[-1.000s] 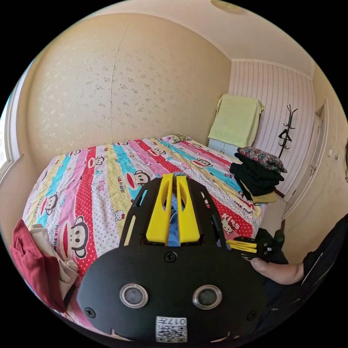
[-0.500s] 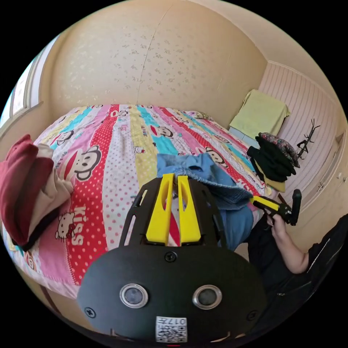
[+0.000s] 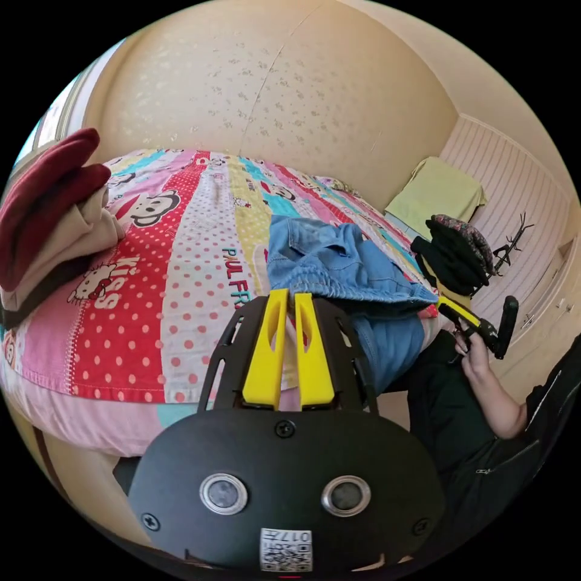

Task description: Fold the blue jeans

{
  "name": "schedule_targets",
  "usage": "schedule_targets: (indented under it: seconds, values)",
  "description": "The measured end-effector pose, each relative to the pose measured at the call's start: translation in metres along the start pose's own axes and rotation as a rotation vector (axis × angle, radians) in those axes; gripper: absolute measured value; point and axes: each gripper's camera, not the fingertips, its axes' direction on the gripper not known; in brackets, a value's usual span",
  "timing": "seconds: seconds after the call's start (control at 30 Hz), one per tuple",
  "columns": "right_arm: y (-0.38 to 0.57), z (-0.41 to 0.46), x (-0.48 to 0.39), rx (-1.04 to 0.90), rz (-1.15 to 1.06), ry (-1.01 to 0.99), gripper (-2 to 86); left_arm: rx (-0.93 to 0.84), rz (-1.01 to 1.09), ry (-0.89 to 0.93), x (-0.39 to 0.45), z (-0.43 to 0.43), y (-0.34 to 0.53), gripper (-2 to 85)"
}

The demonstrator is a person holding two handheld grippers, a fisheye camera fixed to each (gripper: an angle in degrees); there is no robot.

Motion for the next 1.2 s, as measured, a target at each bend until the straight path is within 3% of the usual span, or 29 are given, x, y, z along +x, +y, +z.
schedule_targets:
  seconds: [0.1, 0.2, 0.27, 0.4, 0.67, 0.8, 1.0, 1.1, 1.2]
  values:
    - [0.013, -0.003, 0.003, -0.061, 0.103, -0.060, 5.3, 0.015, -0.127, 0.099, -0.028, -0.021, 0.009, 4.3]
    - [0.022, -0.032, -0.013, 0.076, 0.046, -0.033, 6.0, 0.089, -0.170, 0.162, -0.039, -0.055, 0.022, 4.0]
    - [0.015, -0.049, -0.047, 0.149, -0.215, -0.042, 8.5, 0.124, -0.135, 0.205, -0.031, -0.075, 0.024, 4.1]
    - [-0.007, -0.052, -0.100, 0.189, -0.436, -0.028, 13.8, 0.085, 0.059, 0.272, 0.020, -0.087, 0.011, 5.2]
    - [-0.021, 0.027, -0.214, -0.144, -1.003, 0.252, 7.5, 0.044, 0.160, 0.324, 0.053, -0.076, -0.006, 4.8]
    - [-0.030, 0.019, -0.231, -0.123, -1.021, 0.278, 3.8, -0.039, 0.179, 0.287, 0.051, -0.073, -0.020, 5.1]
    - [-0.031, -0.011, -0.256, 0.159, -0.824, 0.500, 2.3, -0.135, 0.160, 0.309, 0.048, -0.051, -0.023, 5.1]
    - [0.006, 0.039, -0.282, -0.111, -0.969, 0.567, 2.4, -0.131, 0.134, 0.294, 0.050, -0.045, -0.009, 5.0]
    - [0.040, 0.045, -0.298, -0.083, -1.030, 0.645, 3.1, -0.109, 0.125, 0.197, 0.051, -0.050, 0.008, 5.2]
